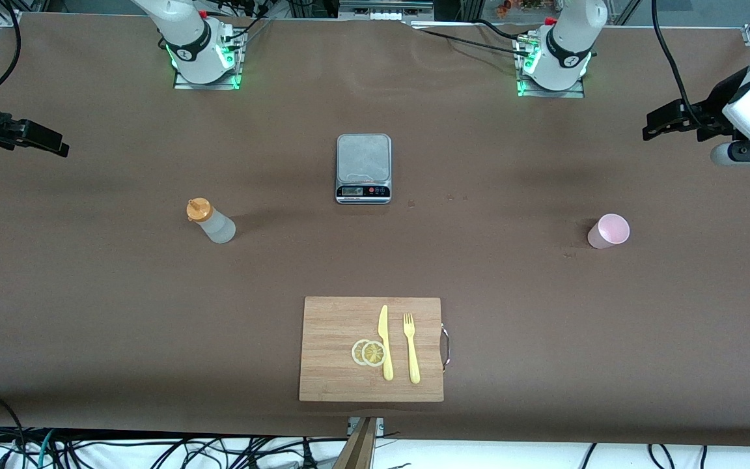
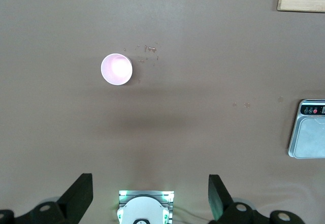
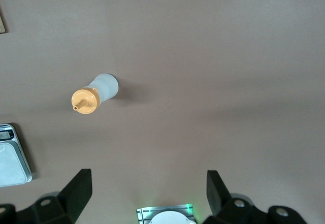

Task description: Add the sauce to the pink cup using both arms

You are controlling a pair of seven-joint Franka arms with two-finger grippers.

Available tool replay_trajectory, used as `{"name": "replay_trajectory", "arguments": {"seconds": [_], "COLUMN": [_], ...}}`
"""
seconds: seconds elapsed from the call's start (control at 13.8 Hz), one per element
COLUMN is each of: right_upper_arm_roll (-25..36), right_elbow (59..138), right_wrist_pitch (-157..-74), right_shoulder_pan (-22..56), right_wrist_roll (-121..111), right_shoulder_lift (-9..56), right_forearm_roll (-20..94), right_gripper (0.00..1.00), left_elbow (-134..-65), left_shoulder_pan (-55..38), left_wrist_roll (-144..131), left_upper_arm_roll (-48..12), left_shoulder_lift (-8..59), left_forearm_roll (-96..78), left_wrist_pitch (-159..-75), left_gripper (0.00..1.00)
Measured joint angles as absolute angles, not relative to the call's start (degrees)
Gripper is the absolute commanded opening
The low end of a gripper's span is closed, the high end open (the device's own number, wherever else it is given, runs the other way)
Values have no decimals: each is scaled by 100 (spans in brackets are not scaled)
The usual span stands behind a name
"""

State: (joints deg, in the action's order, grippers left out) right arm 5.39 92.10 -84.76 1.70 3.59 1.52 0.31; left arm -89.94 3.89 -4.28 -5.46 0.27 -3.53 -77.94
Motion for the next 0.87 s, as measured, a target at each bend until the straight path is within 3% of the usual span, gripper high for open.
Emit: {"name": "replay_trajectory", "arguments": {"seconds": [0.36, 0.87], "right_upper_arm_roll": [539, 537], "right_elbow": [9210, 9210], "right_wrist_pitch": [-8476, -8476], "right_shoulder_pan": [170, 171], "right_wrist_roll": [359, 359], "right_shoulder_lift": [152, 154], "right_forearm_roll": [31, 31], "right_gripper": [100, 100], "left_elbow": [-8954, -8678], "left_shoulder_pan": [393, 1130], "left_wrist_roll": [-428, 72], "left_upper_arm_roll": [-538, -413], "left_shoulder_lift": [182, 1096], "left_forearm_roll": [-353, -351], "left_wrist_pitch": [-7803, -8066], "left_gripper": [100, 100]}}
